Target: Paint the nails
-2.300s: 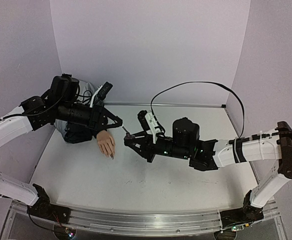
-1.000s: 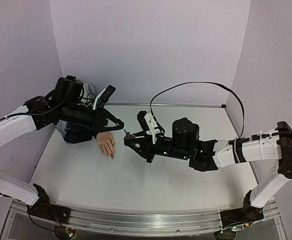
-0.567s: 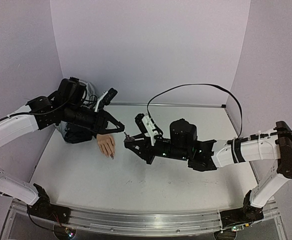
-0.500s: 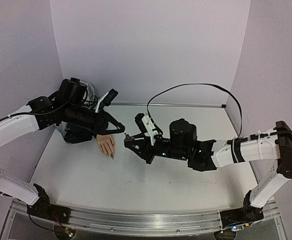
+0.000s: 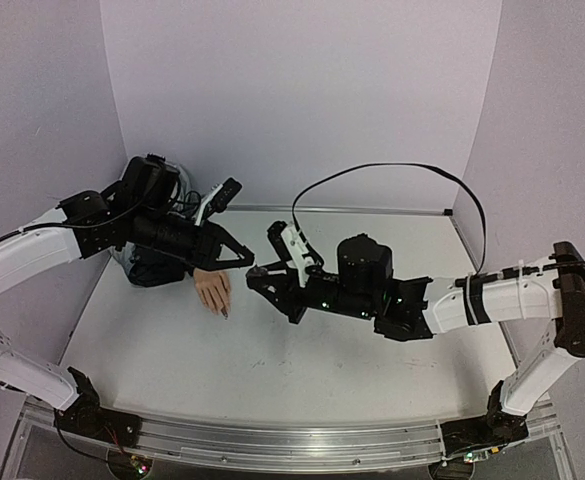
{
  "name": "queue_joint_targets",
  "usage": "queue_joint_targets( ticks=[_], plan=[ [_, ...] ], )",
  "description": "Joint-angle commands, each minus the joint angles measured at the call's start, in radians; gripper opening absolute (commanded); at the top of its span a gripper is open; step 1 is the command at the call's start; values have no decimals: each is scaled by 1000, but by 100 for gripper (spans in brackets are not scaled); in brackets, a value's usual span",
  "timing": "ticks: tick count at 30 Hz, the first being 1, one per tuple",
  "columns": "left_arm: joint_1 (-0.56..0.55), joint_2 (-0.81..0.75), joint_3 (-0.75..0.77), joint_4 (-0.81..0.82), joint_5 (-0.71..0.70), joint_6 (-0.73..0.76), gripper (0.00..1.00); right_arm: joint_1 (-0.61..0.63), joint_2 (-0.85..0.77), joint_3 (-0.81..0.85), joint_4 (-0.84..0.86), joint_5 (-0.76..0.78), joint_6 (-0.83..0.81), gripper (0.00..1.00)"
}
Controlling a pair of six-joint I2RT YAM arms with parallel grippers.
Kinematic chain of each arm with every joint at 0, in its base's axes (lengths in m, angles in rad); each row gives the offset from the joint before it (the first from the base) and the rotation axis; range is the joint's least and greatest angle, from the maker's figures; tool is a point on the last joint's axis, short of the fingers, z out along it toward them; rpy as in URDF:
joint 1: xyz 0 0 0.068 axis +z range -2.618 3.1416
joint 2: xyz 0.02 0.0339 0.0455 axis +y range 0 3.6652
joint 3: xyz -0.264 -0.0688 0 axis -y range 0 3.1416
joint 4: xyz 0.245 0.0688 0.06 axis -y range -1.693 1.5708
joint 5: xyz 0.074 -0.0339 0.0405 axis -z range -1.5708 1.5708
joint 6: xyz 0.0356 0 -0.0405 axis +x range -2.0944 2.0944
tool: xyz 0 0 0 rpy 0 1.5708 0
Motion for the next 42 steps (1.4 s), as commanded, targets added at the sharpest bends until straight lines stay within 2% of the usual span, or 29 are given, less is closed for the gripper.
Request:
queue_joint_targets(
  ticks=[1,3,7,10,15,19,22,31,37,42],
  plan=[
    [-3,20,43,-77,-82,15,0,0,-16,94,123,85,-22,0],
    [-5,37,53,-94,-115,6,0,13,-1,120,117,173,-33,0],
    [-10,75,81,-129,-194,-29,0,51,60,199,98,459,-91,0],
    [-15,112,103,-155,-246,-45,0,75,103,252,116,595,-135,0],
    [-20,181,119,-174,-309,-90,0,114,193,328,242,780,-255,0],
    [-20,224,114,-161,-318,-146,0,132,260,377,352,823,-321,0],
    [-20,228,98,-128,-300,-162,0,132,269,379,403,770,-317,0],
    [-20,241,56,-95,-266,-152,0,132,222,350,417,615,-311,0],
    [-20,229,13,-24,-128,-13,0,115,109,270,359,322,-278,0],
    [-21,233,17,-22,67,181,0,34,-12,231,225,-48,-165,0]
  ],
)
